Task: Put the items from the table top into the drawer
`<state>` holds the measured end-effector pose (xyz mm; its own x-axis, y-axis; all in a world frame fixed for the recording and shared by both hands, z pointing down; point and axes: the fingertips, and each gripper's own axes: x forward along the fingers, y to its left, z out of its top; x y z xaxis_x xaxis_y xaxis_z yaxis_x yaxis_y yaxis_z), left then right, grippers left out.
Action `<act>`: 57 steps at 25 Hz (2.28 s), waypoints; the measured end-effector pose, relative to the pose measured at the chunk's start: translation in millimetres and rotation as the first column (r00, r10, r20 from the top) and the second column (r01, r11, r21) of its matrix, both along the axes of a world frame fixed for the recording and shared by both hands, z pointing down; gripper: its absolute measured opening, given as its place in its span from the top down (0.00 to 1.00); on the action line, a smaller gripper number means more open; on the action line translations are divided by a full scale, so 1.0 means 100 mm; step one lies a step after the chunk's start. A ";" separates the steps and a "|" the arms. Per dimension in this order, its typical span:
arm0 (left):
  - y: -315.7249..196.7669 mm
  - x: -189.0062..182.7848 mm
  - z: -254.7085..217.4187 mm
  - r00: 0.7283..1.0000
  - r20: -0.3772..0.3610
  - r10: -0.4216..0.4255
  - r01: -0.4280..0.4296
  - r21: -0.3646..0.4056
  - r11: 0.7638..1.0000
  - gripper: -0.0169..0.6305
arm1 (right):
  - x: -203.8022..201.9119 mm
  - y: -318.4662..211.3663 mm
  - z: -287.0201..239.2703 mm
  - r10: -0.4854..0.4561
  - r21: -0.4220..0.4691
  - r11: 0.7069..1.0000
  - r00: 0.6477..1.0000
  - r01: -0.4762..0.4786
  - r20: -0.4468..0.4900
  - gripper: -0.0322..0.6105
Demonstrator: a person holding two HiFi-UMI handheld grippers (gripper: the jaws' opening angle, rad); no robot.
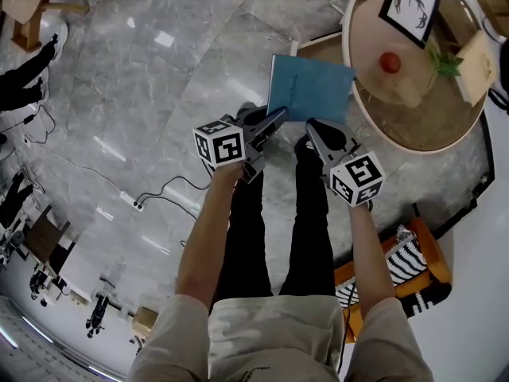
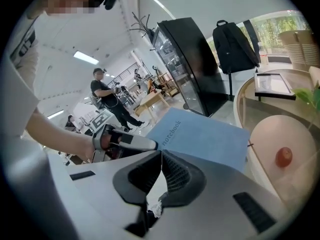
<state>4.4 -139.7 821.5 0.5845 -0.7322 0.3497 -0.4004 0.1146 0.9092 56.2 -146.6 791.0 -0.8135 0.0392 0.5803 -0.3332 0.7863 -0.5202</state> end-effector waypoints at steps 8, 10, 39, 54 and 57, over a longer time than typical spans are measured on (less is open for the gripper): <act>0.30 -0.17 0.26 1.000 0.021 -0.022 0.024 -0.088 0.996 0.89 | -0.09 0.13 0.04 -0.068 -0.021 0.997 0.998 0.068 0.009 0.90; 0.33 -0.14 0.40 0.999 0.023 -0.027 0.030 -0.125 0.992 0.89 | -0.05 0.10 0.08 -0.078 -0.022 0.997 0.997 0.078 0.004 0.90; -1.18 1.00 2.79 0.984 -0.097 -0.152 0.140 -0.113 0.984 0.89 | 0.72 -0.18 1.31 0.010 -0.011 1.000 0.998 -0.010 0.060 0.90; -1.02 1.39 3.38 0.993 0.067 0.094 -0.062 -0.378 0.924 0.72 | 1.16 -0.18 1.50 0.091 -0.048 0.995 0.996 -0.091 -0.004 0.90; -0.88 1.38 3.33 0.917 0.214 0.337 -0.231 -0.402 0.886 0.69 | 1.05 -0.17 1.46 0.067 -0.003 0.998 0.997 -0.067 -0.035 0.90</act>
<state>142.1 -227.9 1155.0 0.5917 -0.3406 0.7307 -0.6893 0.2563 0.6777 161.3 -163.8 936.7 -0.7936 -0.0123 0.6083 -0.4032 0.7593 -0.5108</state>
